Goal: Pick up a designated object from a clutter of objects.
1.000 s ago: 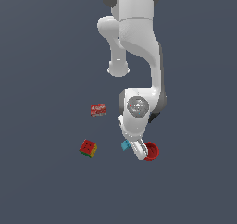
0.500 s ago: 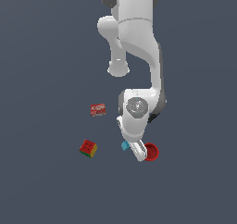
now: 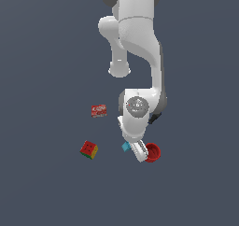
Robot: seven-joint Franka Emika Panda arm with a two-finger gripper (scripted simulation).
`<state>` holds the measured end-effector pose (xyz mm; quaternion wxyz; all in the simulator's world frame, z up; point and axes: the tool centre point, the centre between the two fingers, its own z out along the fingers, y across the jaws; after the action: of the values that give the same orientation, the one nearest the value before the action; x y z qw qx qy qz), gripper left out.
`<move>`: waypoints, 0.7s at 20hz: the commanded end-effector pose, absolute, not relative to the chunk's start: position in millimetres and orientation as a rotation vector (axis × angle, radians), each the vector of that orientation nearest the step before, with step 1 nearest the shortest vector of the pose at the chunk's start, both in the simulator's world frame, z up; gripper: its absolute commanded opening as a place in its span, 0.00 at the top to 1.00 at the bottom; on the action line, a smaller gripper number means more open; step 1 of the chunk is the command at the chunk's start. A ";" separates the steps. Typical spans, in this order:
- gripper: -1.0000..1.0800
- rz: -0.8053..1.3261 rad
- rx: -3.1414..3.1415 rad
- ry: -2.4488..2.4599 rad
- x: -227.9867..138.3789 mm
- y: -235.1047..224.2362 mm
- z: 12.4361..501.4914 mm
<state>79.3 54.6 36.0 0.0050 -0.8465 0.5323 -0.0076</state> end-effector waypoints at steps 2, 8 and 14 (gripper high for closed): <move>1.00 -0.025 -2.650 1.667 75.6 49.4 44.4; 1.00 -0.022 -2.651 1.666 61.6 33.0 68.8; 1.00 -0.018 -2.651 1.666 39.6 7.0 107.6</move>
<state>45.3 14.4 96.2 0.0047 -0.8468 0.5318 -0.0054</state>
